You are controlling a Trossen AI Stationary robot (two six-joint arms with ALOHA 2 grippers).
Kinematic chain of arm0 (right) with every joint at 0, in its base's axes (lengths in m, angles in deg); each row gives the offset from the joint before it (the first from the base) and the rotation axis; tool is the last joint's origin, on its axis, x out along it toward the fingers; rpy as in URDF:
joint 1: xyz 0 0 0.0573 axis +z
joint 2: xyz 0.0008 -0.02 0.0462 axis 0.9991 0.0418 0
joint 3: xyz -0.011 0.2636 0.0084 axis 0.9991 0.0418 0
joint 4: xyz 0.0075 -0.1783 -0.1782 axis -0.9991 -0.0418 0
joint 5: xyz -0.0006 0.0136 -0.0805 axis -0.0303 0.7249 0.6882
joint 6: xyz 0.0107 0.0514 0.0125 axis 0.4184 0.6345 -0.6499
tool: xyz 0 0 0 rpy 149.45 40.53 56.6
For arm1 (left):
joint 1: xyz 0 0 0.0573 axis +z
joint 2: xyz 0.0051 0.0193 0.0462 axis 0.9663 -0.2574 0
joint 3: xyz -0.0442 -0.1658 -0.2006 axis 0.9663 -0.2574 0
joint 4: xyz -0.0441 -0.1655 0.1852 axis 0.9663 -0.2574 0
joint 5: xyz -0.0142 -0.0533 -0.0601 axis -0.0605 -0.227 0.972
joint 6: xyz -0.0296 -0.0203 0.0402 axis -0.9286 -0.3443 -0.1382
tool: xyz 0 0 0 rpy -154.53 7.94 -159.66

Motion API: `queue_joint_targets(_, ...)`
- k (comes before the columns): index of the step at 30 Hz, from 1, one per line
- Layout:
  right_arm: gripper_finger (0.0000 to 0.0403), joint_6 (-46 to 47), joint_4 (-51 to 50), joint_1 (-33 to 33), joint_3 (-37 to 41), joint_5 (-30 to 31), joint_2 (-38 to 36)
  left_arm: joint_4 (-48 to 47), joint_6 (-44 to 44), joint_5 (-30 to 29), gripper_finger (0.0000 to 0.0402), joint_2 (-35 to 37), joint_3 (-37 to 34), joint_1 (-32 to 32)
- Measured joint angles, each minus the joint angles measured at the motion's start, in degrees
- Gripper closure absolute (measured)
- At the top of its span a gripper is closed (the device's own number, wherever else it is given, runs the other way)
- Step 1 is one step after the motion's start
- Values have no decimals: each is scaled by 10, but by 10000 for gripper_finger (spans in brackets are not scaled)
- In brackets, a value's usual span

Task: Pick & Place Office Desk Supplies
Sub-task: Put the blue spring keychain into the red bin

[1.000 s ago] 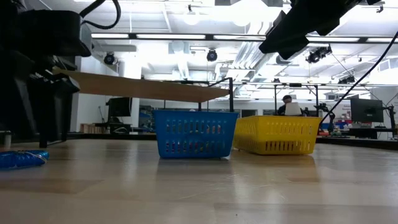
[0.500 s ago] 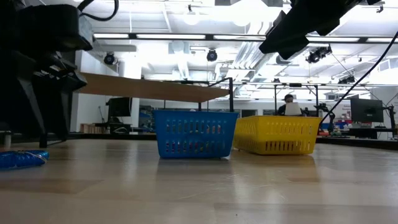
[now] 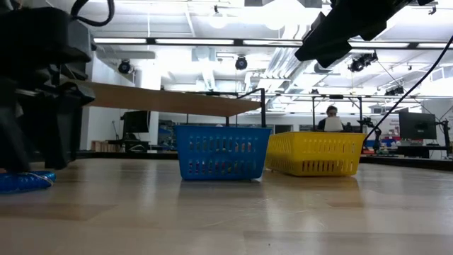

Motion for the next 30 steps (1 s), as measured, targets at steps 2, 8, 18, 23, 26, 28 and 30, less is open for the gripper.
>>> queue_joint_targets(2,298,0,0,0,0,0,0,1,0,0,221,-4,0,-1)
queue_joint_targets(8,298,0,0,0,0,0,0,1,5,-1,221,-9,0,-1)
queue_joint_targets(18,298,0,0,0,0,0,0,19,5,-5,221,-32,1,-2)
queue_joint_targets(23,298,0,0,0,0,0,0,22,5,-1,223,-33,1,-2)
queue_joint_targets(26,298,0,0,0,0,0,0,23,5,2,237,-33,1,-3)
queue_joint_targets(28,298,0,0,0,0,0,0,24,5,5,253,-33,1,-3)
queue_joint_targets(30,298,0,0,0,0,0,0,25,5,8,268,-33,1,-3)
